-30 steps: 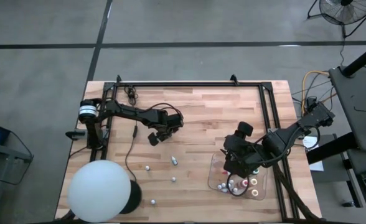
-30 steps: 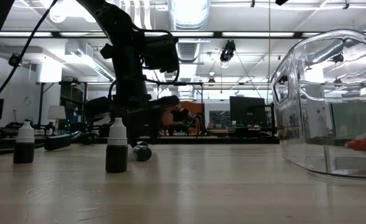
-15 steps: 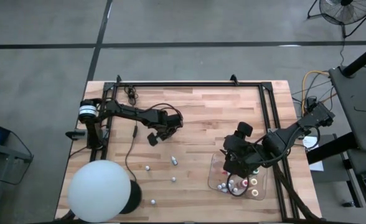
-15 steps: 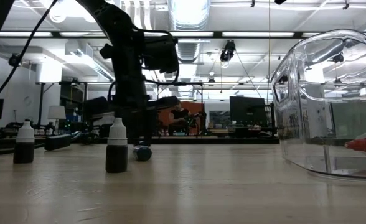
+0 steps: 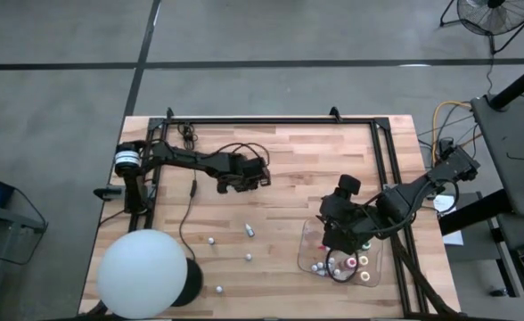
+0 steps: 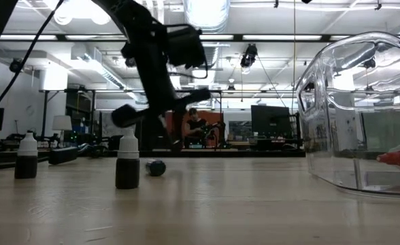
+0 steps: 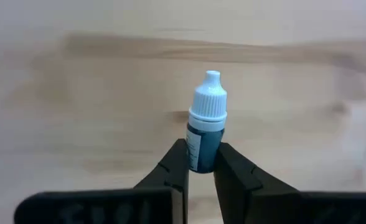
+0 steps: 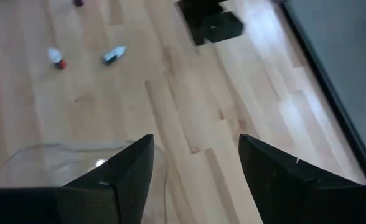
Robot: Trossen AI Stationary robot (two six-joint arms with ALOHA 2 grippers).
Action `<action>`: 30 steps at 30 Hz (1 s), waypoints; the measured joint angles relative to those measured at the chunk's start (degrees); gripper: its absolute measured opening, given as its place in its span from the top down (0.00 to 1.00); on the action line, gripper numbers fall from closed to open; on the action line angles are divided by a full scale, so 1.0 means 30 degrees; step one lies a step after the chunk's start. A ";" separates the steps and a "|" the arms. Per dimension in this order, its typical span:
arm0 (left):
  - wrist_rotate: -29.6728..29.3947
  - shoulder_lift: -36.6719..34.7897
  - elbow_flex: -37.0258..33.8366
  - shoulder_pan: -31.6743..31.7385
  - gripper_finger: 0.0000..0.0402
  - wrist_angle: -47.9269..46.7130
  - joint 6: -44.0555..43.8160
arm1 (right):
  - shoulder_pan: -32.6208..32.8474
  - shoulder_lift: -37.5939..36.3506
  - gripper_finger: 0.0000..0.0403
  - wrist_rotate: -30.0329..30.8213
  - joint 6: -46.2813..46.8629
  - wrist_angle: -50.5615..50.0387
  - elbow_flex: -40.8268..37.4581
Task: Pick & Place food coloring
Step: Put the black food color into the transparent bin
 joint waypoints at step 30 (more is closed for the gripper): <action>-0.2354 -0.1966 1.2196 -0.6452 0.94 -0.2429 2.1788 | -0.1442 -0.0312 0.44 -0.2884 -0.4274 -0.0486 1.1917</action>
